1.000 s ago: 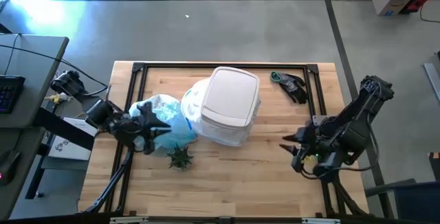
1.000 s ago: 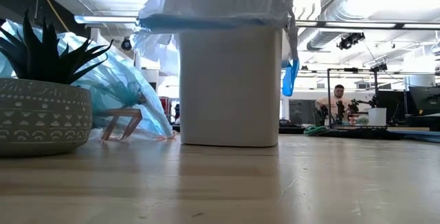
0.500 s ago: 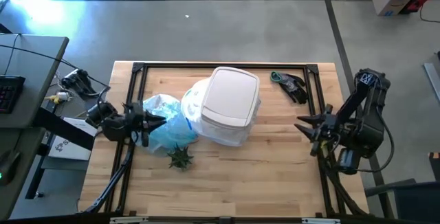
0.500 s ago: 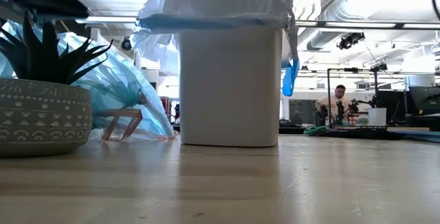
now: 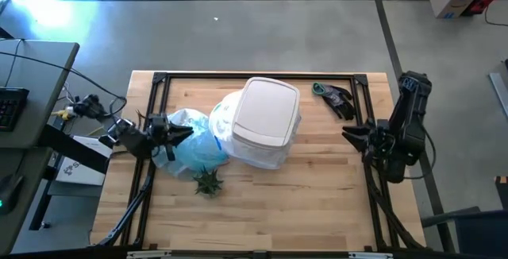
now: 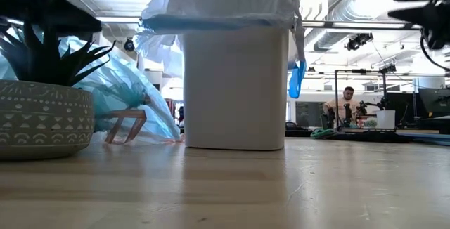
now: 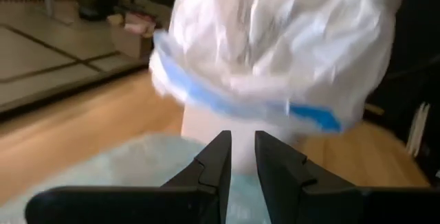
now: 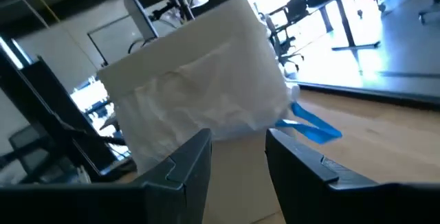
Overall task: Place trash/remove bag and relplace
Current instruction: Return to Home Position
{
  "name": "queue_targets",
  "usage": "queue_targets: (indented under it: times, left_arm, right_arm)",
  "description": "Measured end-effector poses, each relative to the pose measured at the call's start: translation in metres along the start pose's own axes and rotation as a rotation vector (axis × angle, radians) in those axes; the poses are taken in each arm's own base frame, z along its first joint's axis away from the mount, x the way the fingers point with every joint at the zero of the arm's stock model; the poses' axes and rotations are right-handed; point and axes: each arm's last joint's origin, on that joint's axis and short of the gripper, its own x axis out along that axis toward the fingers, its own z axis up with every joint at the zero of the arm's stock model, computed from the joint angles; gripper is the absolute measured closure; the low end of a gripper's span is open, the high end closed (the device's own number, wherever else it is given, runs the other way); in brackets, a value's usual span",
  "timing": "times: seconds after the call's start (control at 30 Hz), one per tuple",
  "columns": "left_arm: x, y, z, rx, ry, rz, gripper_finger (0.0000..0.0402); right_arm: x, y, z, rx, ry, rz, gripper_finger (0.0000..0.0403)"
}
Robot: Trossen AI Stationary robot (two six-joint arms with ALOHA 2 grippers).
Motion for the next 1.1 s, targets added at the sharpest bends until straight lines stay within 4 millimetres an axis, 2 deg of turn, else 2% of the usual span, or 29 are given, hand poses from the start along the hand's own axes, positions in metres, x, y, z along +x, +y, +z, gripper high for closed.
queue_targets:
  times: [0.23, 0.37, 0.53, 0.67, 0.8, 0.97, 1.03, 1.1]
  left_arm:
    - [0.006, 0.001, 0.026, -0.01, -0.156, -0.108, 0.0353]
    - [0.012, 0.0, 0.041, 0.038, -0.267, -0.164, 0.0353]
    - [0.033, -0.002, 0.047, 0.045, -0.216, -0.205, 0.0353]
    - [0.055, -0.009, 0.048, 0.045, -0.095, -0.255, 0.0353]
    - [0.075, -0.017, 0.051, 0.077, -0.044, -0.273, 0.0353]
    - [0.092, -0.029, 0.065, 0.118, -0.029, -0.331, 0.0353]
    - [0.095, -0.032, 0.071, 0.13, -0.032, -0.343, 0.0353]
    - [0.095, -0.034, 0.076, 0.144, -0.046, -0.346, 0.0353]
  right_arm:
    - [0.0, 0.037, 0.025, -0.122, -0.003, -0.001, 0.0275]
    - [0.002, 0.051, 0.039, -0.206, -0.01, -0.019, 0.0275]
    - [0.005, 0.067, 0.056, -0.238, -0.02, -0.05, 0.0275]
    - [0.008, 0.093, 0.052, -0.262, -0.025, -0.065, 0.0275]
    - [0.015, 0.123, 0.033, -0.298, -0.02, -0.091, 0.0275]
    - [0.046, 0.16, 0.013, -0.291, 0.09, -0.08, 0.0275]
    - [0.069, 0.179, 0.011, -0.296, 0.133, 0.035, 0.0275]
    - [0.091, 0.199, 0.013, -0.335, 0.103, 0.28, 0.0275]
